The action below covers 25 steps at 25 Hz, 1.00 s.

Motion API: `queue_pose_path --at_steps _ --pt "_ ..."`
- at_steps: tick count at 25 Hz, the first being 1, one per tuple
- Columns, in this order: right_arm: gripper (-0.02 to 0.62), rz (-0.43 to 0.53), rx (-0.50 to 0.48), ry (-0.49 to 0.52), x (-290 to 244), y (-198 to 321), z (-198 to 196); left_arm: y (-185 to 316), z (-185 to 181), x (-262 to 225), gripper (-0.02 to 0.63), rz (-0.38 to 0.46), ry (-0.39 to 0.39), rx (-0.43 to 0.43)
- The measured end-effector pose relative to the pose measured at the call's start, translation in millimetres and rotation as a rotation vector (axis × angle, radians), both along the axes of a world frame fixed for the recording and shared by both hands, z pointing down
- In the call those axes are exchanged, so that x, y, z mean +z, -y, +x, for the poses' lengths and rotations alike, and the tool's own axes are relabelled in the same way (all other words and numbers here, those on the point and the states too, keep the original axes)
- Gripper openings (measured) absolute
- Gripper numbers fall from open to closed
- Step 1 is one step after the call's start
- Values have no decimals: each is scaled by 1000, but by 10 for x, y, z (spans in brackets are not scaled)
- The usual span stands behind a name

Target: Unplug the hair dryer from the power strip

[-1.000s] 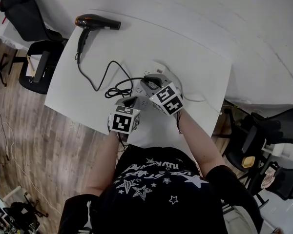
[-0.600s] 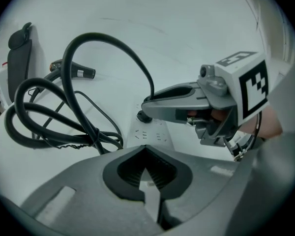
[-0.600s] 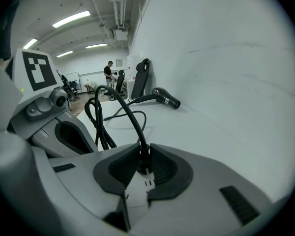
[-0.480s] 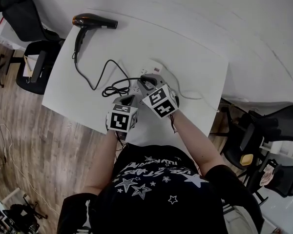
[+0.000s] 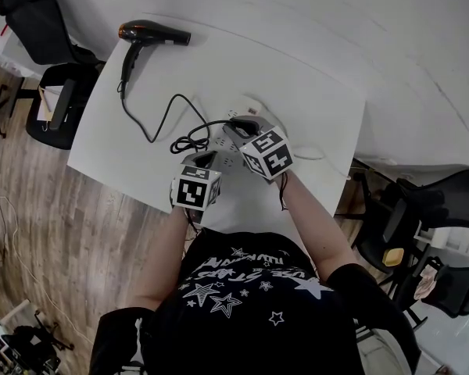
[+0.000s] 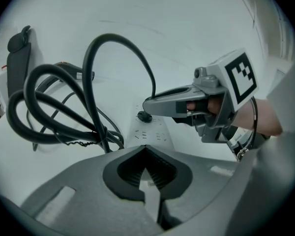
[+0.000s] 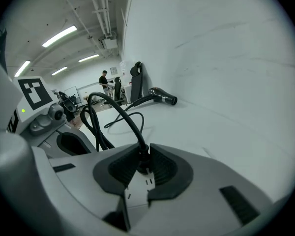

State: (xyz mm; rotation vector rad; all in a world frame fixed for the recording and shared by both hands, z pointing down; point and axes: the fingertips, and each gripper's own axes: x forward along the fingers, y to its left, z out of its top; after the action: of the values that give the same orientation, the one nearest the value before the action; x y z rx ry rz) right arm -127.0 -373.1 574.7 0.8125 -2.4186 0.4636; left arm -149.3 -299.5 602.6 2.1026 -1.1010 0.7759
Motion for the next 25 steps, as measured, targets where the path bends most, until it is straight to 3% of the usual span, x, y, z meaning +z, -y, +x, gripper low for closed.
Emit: queue_pose_path --at_steps 5,14,19,25 --pt "67 93 -35 -130 -29 -68 -54 7 1 4 6 -6 12 2" --pt "69 30 -5 -33 -16 -30 -4 -5 3 14 7 -16 13 5" --pt "64 129 -65 -138 -62 -79 -62 5 8 13 7 -38 10 4" --pt "63 140 -71 -139 -59 -84 -66 6 14 27 8 -64 20 11"
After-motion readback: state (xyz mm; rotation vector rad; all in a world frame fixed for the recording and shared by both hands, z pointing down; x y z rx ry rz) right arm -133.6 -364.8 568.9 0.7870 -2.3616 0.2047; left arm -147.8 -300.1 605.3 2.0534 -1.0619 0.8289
